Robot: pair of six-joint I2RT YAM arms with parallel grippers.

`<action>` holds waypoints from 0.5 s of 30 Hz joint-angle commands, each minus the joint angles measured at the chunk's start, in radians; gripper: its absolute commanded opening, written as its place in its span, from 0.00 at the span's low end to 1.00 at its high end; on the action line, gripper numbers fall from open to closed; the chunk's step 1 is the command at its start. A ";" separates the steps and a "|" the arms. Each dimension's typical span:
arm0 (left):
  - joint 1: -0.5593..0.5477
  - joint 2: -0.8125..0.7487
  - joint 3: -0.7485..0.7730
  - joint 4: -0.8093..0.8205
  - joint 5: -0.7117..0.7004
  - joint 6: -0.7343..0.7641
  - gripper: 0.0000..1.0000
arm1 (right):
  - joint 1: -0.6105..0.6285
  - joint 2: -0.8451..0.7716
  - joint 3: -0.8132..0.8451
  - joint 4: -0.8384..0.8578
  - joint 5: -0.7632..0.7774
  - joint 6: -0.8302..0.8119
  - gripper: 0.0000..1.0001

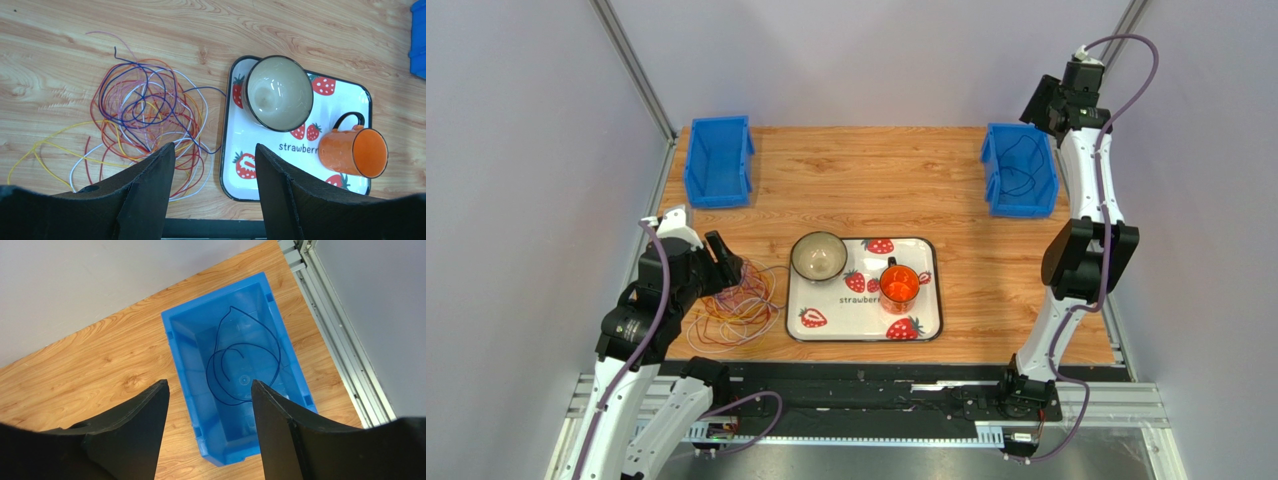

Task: Untangle the cables
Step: Place the cable in the bin.

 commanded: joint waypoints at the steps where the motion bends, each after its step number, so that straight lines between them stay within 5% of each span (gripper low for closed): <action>1: 0.004 -0.010 -0.004 0.012 -0.022 -0.005 0.68 | -0.004 -0.101 0.020 -0.027 -0.079 0.052 0.65; 15: 0.004 0.025 -0.059 0.036 -0.102 -0.049 0.66 | 0.073 -0.412 -0.363 -0.004 -0.207 0.124 0.63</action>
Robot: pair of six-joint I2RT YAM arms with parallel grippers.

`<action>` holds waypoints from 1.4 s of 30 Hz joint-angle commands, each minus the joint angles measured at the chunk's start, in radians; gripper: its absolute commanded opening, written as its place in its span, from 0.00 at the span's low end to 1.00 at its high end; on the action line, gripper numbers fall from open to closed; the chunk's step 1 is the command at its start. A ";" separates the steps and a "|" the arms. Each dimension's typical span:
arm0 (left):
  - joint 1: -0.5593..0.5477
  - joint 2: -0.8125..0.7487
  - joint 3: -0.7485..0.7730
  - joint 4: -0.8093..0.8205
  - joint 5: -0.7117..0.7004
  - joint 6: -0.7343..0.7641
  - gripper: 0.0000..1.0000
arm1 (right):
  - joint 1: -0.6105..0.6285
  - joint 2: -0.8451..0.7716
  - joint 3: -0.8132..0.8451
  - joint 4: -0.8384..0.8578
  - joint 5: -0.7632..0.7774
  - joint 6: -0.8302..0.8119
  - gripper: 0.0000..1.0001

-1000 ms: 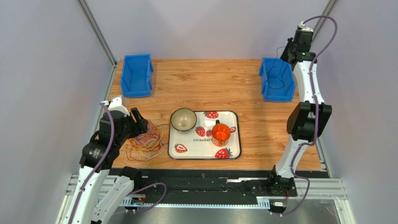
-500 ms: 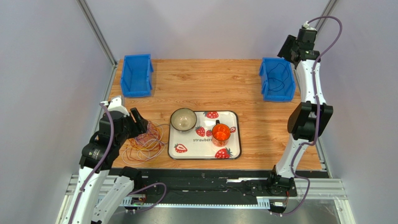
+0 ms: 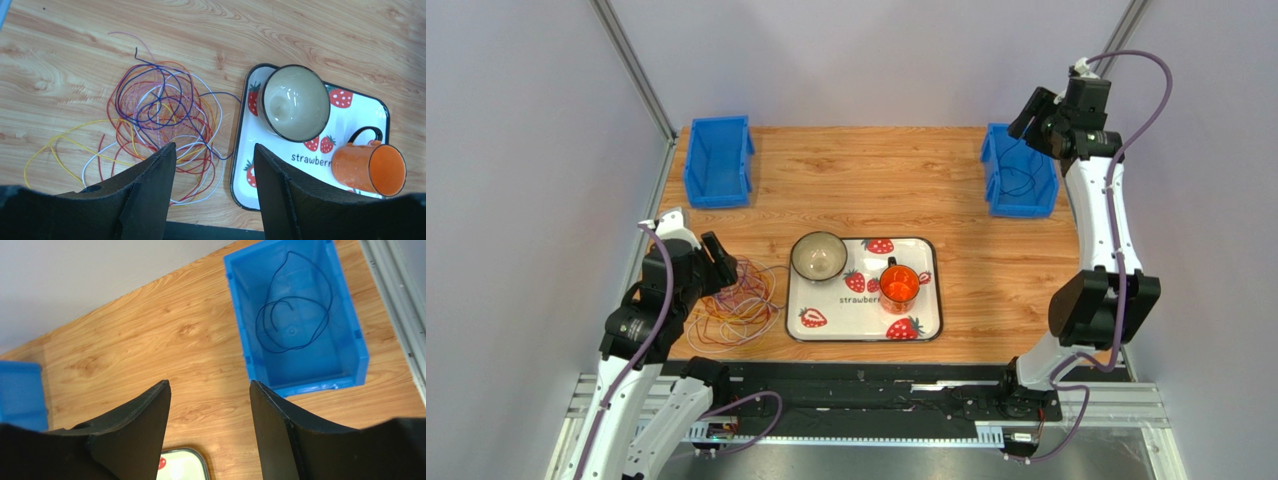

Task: Untangle the cables
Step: Place the cable in the bin, then pick up the cable from the cable.

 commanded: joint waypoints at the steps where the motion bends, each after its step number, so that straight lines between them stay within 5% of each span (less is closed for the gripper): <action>1: 0.004 0.062 -0.044 0.045 -0.016 -0.052 0.66 | 0.039 -0.128 -0.136 0.034 -0.065 0.035 0.63; 15: 0.004 0.193 -0.211 0.157 0.024 -0.179 0.58 | 0.232 -0.405 -0.543 0.120 -0.174 0.082 0.61; 24: 0.004 0.169 -0.297 0.116 0.012 -0.372 0.57 | 0.410 -0.412 -0.610 0.137 -0.145 0.079 0.61; 34: 0.004 0.040 -0.505 0.169 0.035 -0.834 0.57 | 0.456 -0.421 -0.658 0.143 -0.145 0.073 0.60; 42: 0.004 -0.063 -0.541 0.209 -0.052 -0.908 0.56 | 0.481 -0.441 -0.696 0.134 -0.139 0.059 0.60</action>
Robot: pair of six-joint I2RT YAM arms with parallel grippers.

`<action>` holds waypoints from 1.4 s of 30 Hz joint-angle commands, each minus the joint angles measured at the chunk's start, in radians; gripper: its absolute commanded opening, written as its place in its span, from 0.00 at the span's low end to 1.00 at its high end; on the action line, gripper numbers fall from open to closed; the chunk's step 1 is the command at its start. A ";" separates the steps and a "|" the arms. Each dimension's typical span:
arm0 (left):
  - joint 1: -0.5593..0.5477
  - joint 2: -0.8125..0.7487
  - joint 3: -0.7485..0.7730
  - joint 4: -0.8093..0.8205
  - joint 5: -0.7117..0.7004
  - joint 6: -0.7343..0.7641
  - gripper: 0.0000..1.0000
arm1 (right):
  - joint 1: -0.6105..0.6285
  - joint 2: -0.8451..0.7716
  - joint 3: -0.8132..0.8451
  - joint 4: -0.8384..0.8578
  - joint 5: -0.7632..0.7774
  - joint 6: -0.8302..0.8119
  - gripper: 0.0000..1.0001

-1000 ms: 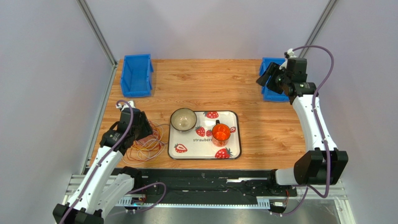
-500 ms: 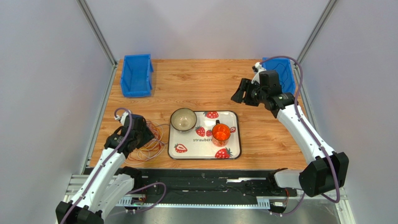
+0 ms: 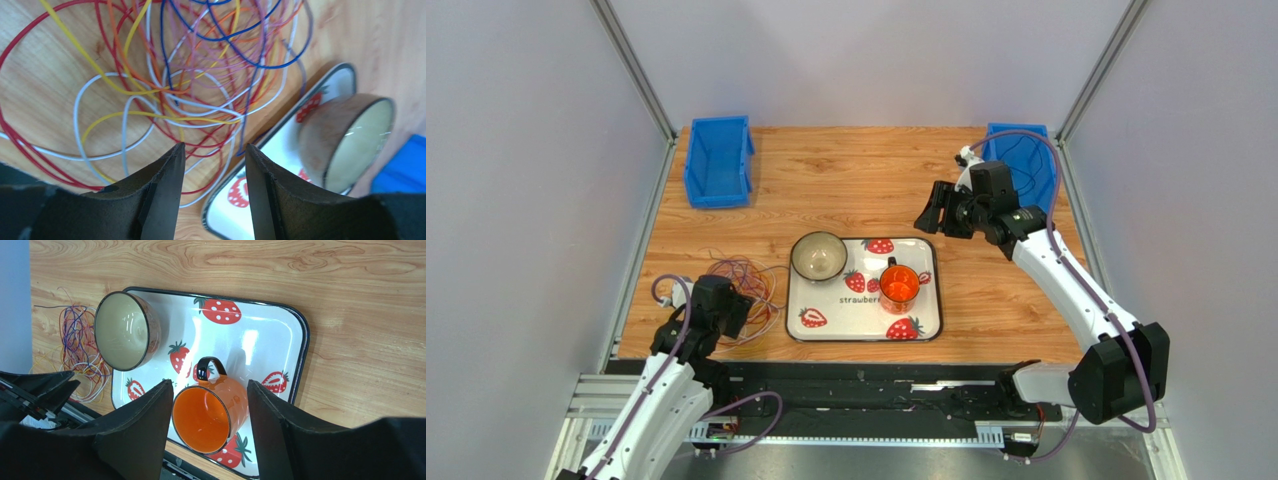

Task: Untangle the cables
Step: Pick up the cable from the cable.

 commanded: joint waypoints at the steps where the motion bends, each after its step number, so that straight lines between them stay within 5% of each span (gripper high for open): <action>1: 0.004 -0.007 0.013 0.085 -0.050 -0.078 0.56 | 0.015 -0.041 -0.012 0.028 0.007 -0.011 0.60; 28: 0.004 0.182 0.001 0.211 -0.145 -0.075 0.49 | 0.073 -0.034 -0.060 0.034 0.022 -0.008 0.59; 38: 0.005 0.271 0.031 0.176 -0.146 -0.067 0.31 | 0.083 -0.037 -0.060 0.027 0.031 -0.014 0.58; 41: 0.004 0.275 0.037 0.185 -0.139 -0.052 0.15 | 0.081 -0.039 -0.061 0.025 0.033 -0.016 0.58; 42: 0.004 0.275 0.040 0.188 -0.136 -0.044 0.00 | 0.082 -0.037 -0.061 0.024 0.034 -0.016 0.58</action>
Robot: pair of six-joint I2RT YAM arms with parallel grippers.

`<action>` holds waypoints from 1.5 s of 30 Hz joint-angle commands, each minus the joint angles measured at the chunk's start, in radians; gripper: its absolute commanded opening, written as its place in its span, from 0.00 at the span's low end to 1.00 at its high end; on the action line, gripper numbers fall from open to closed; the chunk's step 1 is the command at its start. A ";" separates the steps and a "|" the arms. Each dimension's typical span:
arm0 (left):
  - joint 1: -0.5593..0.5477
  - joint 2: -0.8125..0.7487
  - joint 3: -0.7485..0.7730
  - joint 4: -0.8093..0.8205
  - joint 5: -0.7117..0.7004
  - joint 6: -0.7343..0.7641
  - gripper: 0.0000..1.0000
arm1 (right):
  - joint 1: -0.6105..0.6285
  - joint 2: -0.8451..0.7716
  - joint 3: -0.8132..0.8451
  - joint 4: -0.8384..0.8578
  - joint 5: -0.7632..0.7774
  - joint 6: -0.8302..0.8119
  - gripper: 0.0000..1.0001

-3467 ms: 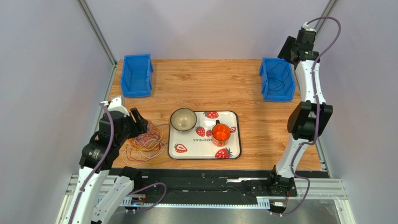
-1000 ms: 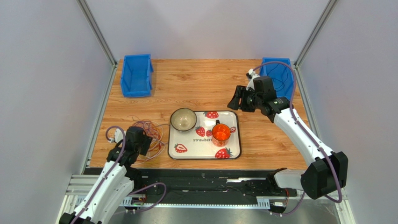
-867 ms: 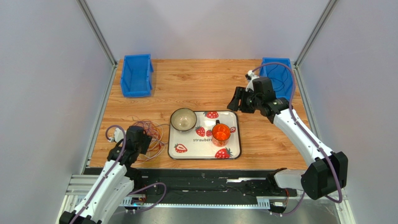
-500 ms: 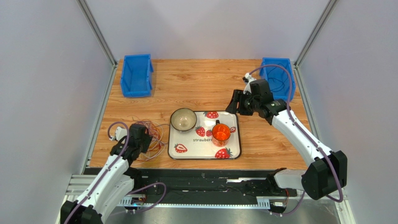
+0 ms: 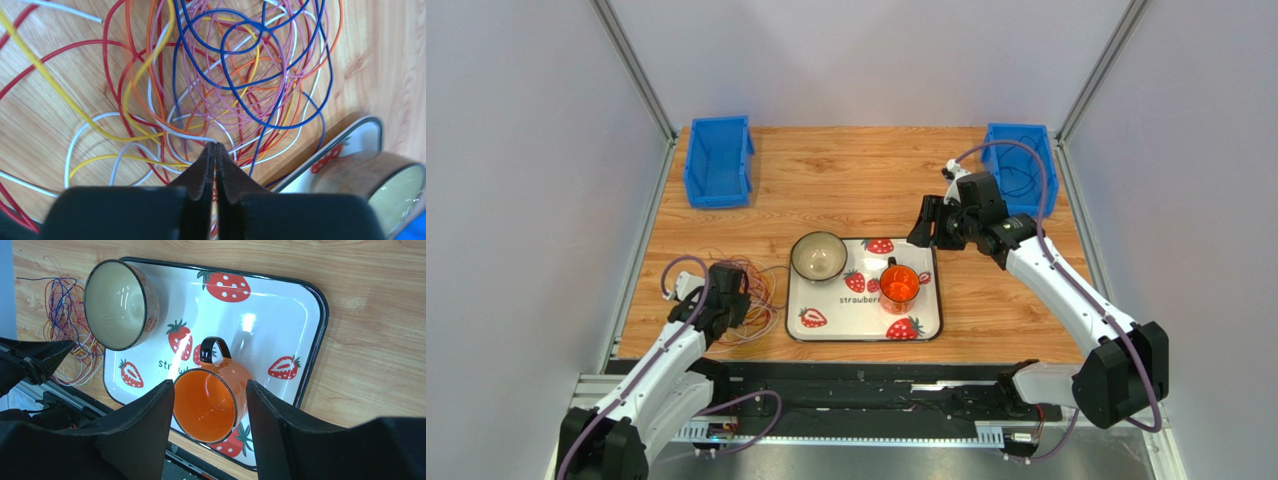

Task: Untangle the cables
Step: Pick up the cable from the cable.

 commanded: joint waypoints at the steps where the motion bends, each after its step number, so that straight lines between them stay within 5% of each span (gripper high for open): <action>1: 0.005 0.003 0.052 0.005 -0.004 0.024 0.00 | 0.003 -0.022 0.004 0.023 0.015 -0.012 0.58; 18: 0.004 -0.159 0.411 -0.251 0.007 0.329 0.00 | 0.026 -0.046 0.031 0.011 0.015 -0.003 0.58; 26: 0.004 -0.143 0.759 -0.323 -0.002 0.554 0.00 | 0.046 -0.069 0.041 -0.001 0.020 0.006 0.58; 33: 0.004 -0.051 1.084 -0.303 0.124 0.752 0.00 | 0.069 -0.083 0.048 -0.001 0.020 0.015 0.59; 45: 0.004 0.293 1.768 -0.291 0.369 0.912 0.00 | 0.141 -0.115 0.068 0.081 -0.075 0.022 0.59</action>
